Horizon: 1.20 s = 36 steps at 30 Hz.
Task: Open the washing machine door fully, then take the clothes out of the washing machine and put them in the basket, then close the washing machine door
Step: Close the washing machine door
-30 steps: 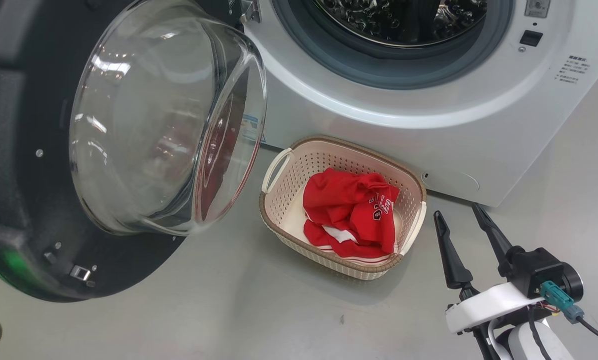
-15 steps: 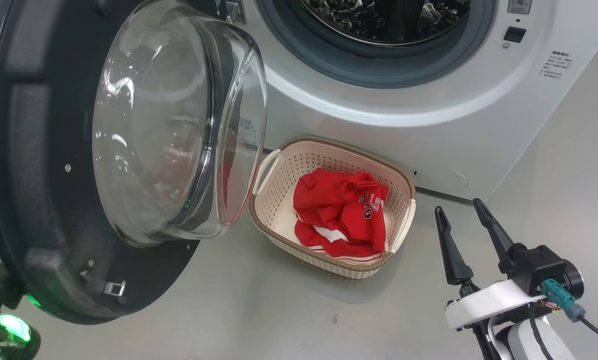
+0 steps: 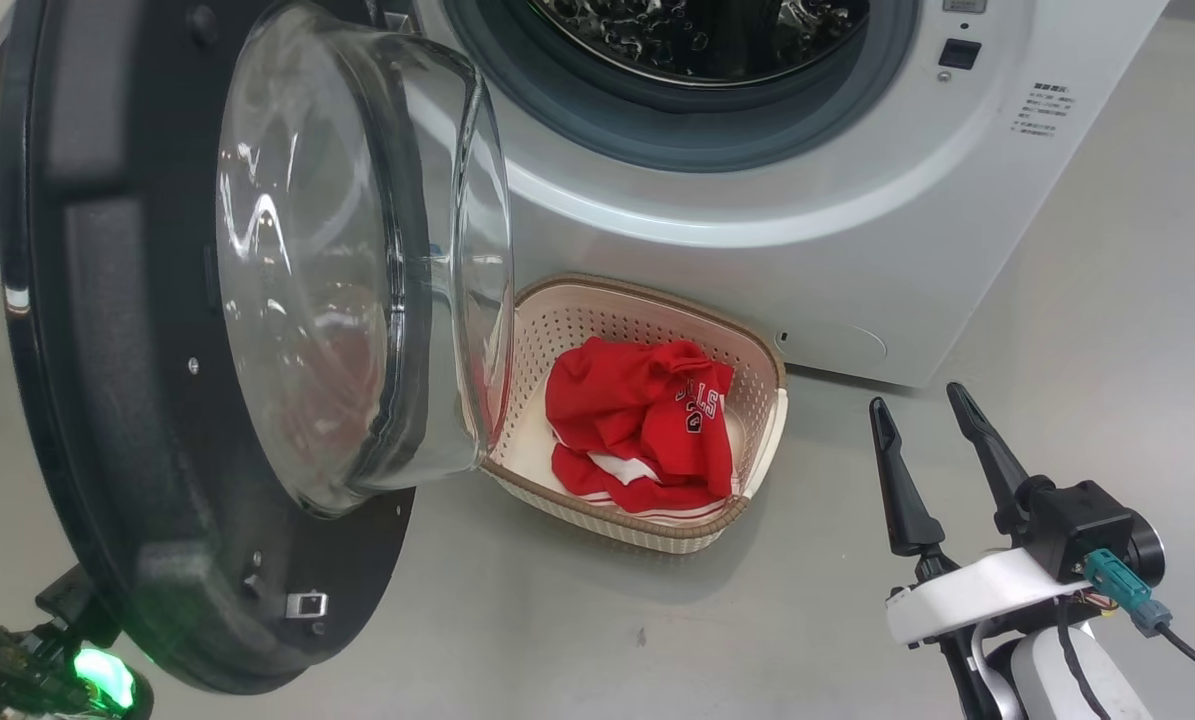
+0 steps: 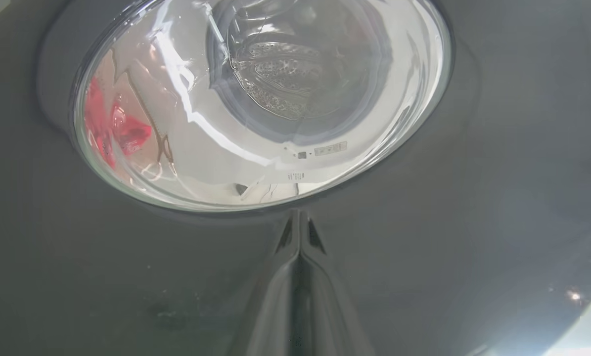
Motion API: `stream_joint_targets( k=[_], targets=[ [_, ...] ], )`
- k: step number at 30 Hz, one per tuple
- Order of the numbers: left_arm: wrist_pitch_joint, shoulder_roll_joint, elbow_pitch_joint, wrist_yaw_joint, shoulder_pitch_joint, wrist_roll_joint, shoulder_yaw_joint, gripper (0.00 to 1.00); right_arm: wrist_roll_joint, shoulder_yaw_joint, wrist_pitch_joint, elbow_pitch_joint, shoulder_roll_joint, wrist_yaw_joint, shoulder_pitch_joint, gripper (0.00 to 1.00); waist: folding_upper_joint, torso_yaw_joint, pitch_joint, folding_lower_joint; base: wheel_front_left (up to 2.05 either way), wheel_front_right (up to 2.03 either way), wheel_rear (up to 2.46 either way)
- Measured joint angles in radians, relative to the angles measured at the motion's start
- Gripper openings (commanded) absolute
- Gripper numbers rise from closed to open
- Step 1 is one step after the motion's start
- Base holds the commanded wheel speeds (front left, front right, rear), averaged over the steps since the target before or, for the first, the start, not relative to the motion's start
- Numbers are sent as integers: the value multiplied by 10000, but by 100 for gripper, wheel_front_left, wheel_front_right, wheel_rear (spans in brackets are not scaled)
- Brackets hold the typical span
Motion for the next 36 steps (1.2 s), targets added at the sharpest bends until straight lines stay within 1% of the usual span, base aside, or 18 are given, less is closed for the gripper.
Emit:
stream_joint_targets(
  k=[8,13,31,36],
  targets=[
    [127,-203,-464,0,137,2,-56,0,81,33,-54,6,127,0,-213,100,0,-556,14,0,0,0,0],
    [174,-205,-635,0,152,13,-59,0,94,90,-88,98,167,0,-231,100,0,-996,6,0,0,0,0],
    [299,-207,-1095,6,90,199,-382,0,445,487,-104,359,299,40,-438,100,0,-2901,-42,0,0,0,0],
    [282,-222,-1137,109,-198,291,-554,0,462,560,-104,343,318,48,-536,100,0,-3374,40,0,0,0,0]
  ],
)
